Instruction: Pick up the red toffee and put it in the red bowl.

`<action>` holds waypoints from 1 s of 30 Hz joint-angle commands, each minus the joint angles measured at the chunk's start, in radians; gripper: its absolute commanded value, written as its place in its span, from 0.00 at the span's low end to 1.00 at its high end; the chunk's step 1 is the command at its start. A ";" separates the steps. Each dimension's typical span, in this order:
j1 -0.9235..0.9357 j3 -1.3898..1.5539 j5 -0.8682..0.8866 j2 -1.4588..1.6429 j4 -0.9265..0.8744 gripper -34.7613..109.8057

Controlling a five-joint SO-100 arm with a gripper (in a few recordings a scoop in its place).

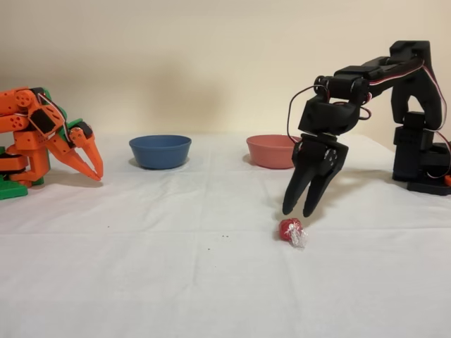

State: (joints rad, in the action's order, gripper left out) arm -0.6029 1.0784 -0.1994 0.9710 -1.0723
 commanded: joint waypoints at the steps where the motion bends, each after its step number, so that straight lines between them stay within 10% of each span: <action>1: -0.017 -0.083 -0.009 0.011 0.008 0.48; 30: 0.031 -0.187 -0.064 -0.118 0.035 0.48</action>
State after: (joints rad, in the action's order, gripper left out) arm -0.5768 0.9587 -0.2454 0.8237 -1.0385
